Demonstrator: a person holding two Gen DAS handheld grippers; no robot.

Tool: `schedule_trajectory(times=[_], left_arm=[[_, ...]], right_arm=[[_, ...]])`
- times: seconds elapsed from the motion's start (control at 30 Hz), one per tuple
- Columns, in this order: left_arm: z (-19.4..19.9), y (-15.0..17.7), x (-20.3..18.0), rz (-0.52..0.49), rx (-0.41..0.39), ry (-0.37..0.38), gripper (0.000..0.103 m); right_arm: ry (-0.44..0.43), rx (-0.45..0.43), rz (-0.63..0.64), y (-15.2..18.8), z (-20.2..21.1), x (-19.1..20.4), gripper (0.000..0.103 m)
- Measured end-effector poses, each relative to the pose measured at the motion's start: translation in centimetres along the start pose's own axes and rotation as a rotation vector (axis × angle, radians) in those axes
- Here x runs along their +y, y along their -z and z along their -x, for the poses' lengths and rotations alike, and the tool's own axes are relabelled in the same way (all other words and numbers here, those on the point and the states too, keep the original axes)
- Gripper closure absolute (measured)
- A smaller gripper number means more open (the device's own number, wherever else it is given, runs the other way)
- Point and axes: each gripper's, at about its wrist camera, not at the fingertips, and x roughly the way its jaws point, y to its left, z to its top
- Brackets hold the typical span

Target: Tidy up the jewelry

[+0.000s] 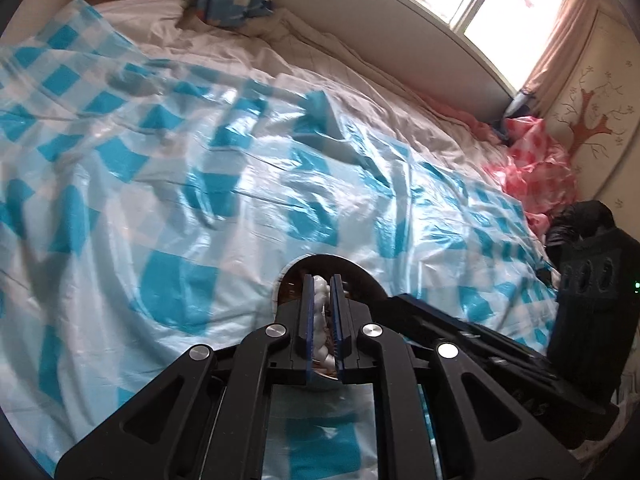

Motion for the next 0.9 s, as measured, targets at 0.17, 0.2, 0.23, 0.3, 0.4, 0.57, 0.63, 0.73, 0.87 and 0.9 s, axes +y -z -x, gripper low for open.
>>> schedule_trajectory(times=[0.17, 0.2, 0.23, 0.3, 0.4, 0.57, 0.63, 0.73, 0.87, 0.9], left_arm=[[1.2, 0.5, 0.0, -0.036, -0.024, -0.09, 0.064], [1.6, 0.7, -0.1, -0.047, -0.028, -0.112, 0.059], [2.1, 0.8, -0.2, -0.056, -0.033, -0.133, 0.048], [3.0, 1.0, -0.3, -0.073, -0.038, -0.184, 0.042], [4.9, 1.5, -0.4, -0.089, -0.031, -0.218, 0.034], [8.0, 3.9, -0.8, -0.173, -0.014, -0.276, 0.025], [9.0, 4.9, -0.8, -0.177, -0.004, -0.273, 0.025], [10.2, 6.4, -1.2, -0.179, -0.004, -0.275, 0.024], [12.0, 8.2, -1.6, -0.191, -0.022, -0.29, 0.02], [12.2, 8.5, -1.7, -0.194, -0.026, -0.291, 0.019]], right_arm=[[0.049, -0.023, 0.001, 0.4, 1.0, 0.0, 0.072], [0.071, -0.021, 0.013, 0.6, 1.2, 0.2, 0.072], [0.097, -0.019, 0.027, 0.9, 1.4, 0.5, 0.071], [0.156, -0.023, 0.066, 1.4, 2.0, 1.2, 0.066], [0.235, -0.039, 0.106, 1.9, 3.2, 2.1, 0.061], [0.335, -0.072, 0.158, 3.7, 6.8, 3.7, 0.052], [0.356, -0.075, 0.164, 4.5, 7.9, 4.2, 0.051], [0.375, -0.067, 0.156, 5.5, 9.4, 4.8, 0.05], [0.379, -0.083, 0.129, 7.0, 11.0, 6.3, 0.047], [0.386, -0.092, 0.134, 7.6, 11.4, 6.8, 0.045]])
